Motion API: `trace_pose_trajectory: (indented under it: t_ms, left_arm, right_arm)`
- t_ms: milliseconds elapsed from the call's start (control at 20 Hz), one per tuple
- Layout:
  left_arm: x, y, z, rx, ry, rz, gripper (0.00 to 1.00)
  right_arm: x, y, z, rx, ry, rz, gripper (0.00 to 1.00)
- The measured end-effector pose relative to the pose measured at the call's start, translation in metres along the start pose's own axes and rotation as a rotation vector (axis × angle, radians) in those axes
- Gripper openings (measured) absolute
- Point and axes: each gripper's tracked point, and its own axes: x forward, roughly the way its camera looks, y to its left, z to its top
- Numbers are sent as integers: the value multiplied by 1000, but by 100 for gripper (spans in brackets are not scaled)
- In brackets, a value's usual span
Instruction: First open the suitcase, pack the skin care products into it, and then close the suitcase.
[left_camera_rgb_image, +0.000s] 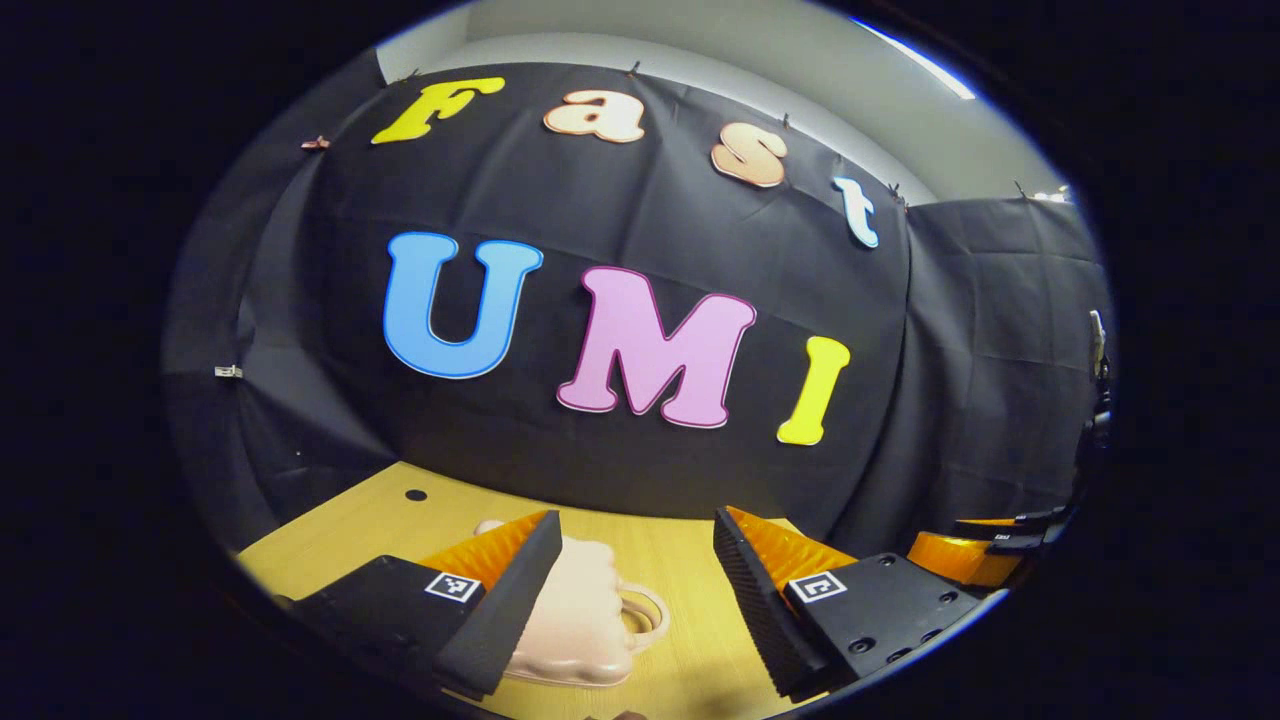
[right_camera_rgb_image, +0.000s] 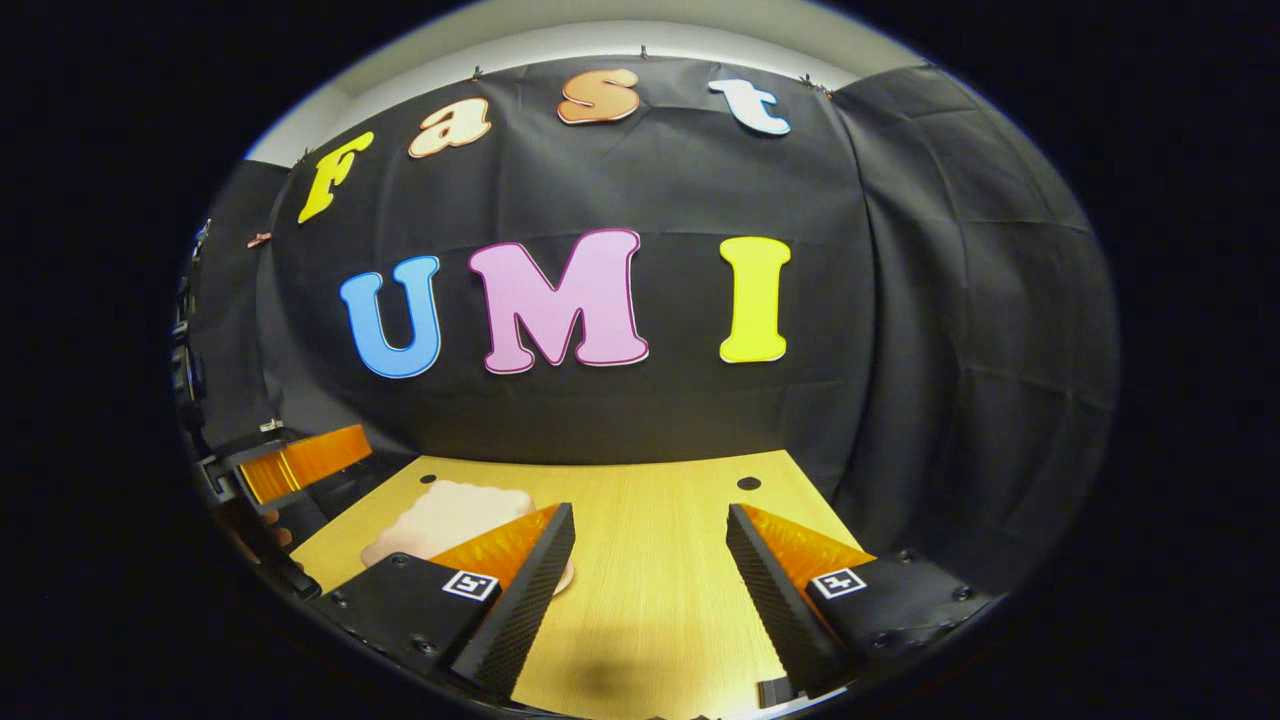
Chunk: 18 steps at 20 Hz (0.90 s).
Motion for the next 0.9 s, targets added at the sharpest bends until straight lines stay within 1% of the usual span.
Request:
trace_pose_trajectory:
  t_ms: [150,300,350,500,550,700,800,900]
  left_arm:
    - [-12,24,6,-2,-34,51,96]
    - [-33,48,2,46,-31,115,96]
    - [-39,52,2,64,-31,136,96]
    - [-47,51,8,86,-39,191,96]
    - [-47,44,8,93,-41,195,96]
    - [-43,21,14,141,-62,174,96]
    - [-42,9,15,149,-67,168,96]
    - [-38,-14,11,140,-62,115,96]
  right_arm:
    - [-10,12,13,12,-39,-1,97]
    - [-13,20,19,-21,-82,9,97]
    - [-12,22,17,-33,-85,17,97]
    - [-7,34,6,-45,-45,82,97]
    - [-6,34,6,-55,-43,99,97]
    - [-4,31,17,-71,-85,124,97]
    - [-3,31,14,-65,-79,150,97]
    - [-3,25,12,-67,-74,155,97]
